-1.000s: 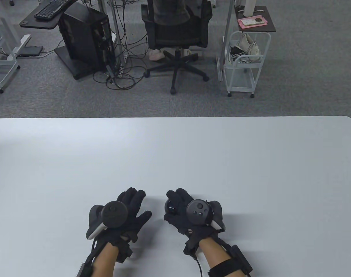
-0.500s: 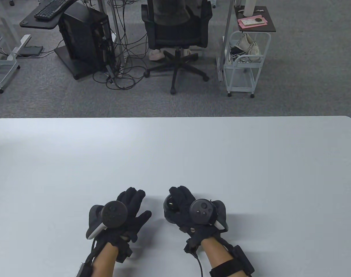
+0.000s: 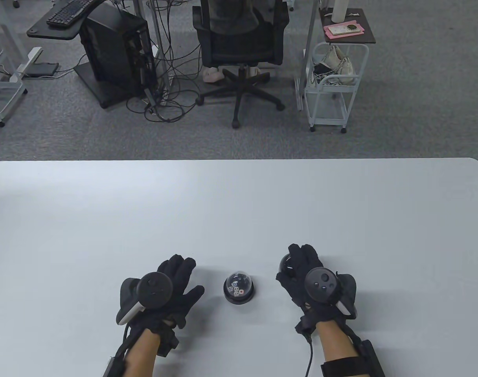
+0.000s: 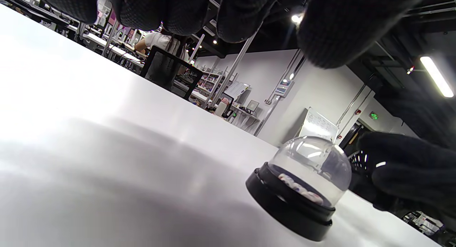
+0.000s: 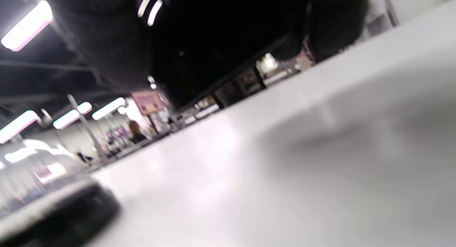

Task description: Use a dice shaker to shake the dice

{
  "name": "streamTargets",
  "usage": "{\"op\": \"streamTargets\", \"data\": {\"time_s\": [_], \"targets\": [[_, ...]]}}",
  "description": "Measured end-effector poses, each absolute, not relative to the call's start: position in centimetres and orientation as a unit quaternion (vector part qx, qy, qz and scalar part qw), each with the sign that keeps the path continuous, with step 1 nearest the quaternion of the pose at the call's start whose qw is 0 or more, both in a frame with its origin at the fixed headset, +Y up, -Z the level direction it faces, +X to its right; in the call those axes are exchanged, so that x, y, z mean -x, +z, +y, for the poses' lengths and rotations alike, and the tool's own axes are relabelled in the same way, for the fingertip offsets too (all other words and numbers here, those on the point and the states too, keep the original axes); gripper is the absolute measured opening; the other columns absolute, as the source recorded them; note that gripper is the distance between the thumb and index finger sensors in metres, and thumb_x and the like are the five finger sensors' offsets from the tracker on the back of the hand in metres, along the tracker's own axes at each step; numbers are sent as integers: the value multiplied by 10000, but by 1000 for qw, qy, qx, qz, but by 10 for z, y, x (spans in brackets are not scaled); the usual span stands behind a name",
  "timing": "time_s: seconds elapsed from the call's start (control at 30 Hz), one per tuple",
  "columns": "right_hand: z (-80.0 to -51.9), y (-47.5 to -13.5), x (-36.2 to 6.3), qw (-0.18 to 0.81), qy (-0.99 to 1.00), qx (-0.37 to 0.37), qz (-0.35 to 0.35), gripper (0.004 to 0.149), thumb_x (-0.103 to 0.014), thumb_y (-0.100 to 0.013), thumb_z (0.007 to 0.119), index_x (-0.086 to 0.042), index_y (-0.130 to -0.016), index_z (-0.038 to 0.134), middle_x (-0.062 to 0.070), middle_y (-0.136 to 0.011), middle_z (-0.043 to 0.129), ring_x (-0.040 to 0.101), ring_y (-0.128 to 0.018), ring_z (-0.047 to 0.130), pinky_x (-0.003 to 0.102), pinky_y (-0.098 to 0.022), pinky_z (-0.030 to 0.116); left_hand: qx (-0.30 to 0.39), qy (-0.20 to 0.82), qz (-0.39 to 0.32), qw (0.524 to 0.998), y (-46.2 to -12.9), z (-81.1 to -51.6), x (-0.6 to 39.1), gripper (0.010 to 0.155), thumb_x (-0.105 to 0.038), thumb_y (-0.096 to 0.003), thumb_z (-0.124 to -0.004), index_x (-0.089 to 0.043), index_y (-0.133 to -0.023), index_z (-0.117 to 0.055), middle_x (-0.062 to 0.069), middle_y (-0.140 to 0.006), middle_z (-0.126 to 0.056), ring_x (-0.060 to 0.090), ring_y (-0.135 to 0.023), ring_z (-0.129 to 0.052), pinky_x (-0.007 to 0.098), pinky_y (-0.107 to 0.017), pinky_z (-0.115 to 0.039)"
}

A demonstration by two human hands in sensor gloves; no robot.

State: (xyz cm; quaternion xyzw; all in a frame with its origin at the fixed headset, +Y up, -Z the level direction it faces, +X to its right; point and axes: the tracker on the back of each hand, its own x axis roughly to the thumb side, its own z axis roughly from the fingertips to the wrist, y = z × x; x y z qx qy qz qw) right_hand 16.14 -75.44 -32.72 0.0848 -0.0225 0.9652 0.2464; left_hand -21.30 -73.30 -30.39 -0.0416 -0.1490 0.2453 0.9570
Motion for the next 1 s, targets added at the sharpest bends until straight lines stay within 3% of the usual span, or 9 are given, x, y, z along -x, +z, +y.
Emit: {"op": "streamTargets", "data": {"time_s": [0.33,0.43,0.6,0.87,1.0], "targets": [[-763,-329,-147,201,975,-95,23,748,-492,-562,817,-247,-1137,406,275,-1106,448,530,-974,644,653,-670,645,56,230,-140,961,-307,-740,213,747,-602,-532,-704,-246,-1130,-434,234,-1170,-405,539,-1050,-440,723,-670,-489],[-769,-330,-145,191,974,-88,80,726,-491,-579,792,-250,-1142,403,281,-1116,446,544,-987,612,665,-682,605,56,228,-141,962,-307,-740,212,747,-603,-532,-703,-247,-1130,-434,232,-1170,-410,536,-1053,-439,723,-671,-489],[-764,-328,-142,155,978,-94,104,729,-501,-587,770,-288,-1154,364,260,-1156,386,550,-1041,445,707,-702,494,56,227,-140,962,-307,-739,213,746,-602,-532,-704,-247,-1130,-435,231,-1171,-413,529,-1058,-438,725,-671,-486],[-732,-319,-146,167,978,-127,2,697,-519,-584,741,-272,-1153,421,232,-1174,356,532,-1071,302,745,-705,373,21,217,-145,965,-302,-728,213,754,-609,-527,-701,-255,-1133,-424,221,-1181,-387,516,-1075,-369,734,-680,-416],[-719,-308,-152,125,980,-151,-32,699,-535,-581,733,-272,-1153,430,222,-1183,341,520,-1075,236,742,-705,303,6,196,-147,970,-299,-722,212,766,-630,-521,-692,-267,-1136,-416,212,-1191,-366,509,-1087,-317,746,-680,-356]]}}
